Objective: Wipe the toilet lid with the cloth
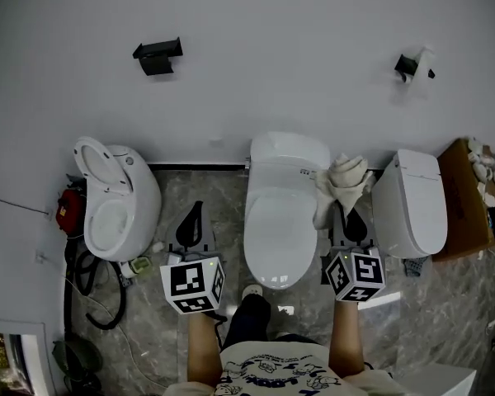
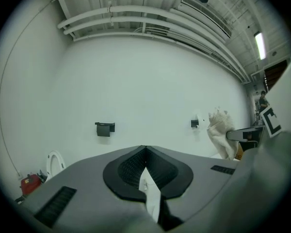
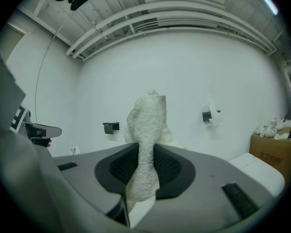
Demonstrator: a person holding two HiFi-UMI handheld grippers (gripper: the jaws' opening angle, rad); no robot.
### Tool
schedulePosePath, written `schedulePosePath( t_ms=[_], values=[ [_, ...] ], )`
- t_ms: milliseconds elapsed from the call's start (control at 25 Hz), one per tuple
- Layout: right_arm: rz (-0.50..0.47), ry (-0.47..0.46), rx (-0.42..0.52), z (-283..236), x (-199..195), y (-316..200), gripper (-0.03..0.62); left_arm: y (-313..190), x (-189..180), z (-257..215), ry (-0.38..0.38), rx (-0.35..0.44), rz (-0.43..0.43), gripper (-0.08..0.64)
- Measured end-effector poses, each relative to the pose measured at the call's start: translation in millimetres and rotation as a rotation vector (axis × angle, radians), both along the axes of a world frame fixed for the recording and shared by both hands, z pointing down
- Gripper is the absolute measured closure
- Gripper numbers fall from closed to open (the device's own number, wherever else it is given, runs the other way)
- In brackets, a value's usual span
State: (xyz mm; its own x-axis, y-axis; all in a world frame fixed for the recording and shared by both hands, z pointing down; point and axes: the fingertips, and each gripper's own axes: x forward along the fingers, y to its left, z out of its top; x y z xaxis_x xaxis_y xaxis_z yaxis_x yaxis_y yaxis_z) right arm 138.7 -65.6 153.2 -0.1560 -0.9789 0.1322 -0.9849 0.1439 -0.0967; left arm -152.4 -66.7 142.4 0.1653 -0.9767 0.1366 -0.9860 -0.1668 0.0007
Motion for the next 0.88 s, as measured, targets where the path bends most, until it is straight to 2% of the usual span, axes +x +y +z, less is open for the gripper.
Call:
schedulePosePath(
  t_ms=[400,880],
  values=[
    [0.044,0.008,-0.089,43,-24,-97,0.509,-116,-19,47,0.004,-0.094,0.068,0.557],
    [0.031,0.036,-0.223,120,-13,-141,0.509,-170,1,127,0.001,-0.231,0.098,0.557]
  ],
)
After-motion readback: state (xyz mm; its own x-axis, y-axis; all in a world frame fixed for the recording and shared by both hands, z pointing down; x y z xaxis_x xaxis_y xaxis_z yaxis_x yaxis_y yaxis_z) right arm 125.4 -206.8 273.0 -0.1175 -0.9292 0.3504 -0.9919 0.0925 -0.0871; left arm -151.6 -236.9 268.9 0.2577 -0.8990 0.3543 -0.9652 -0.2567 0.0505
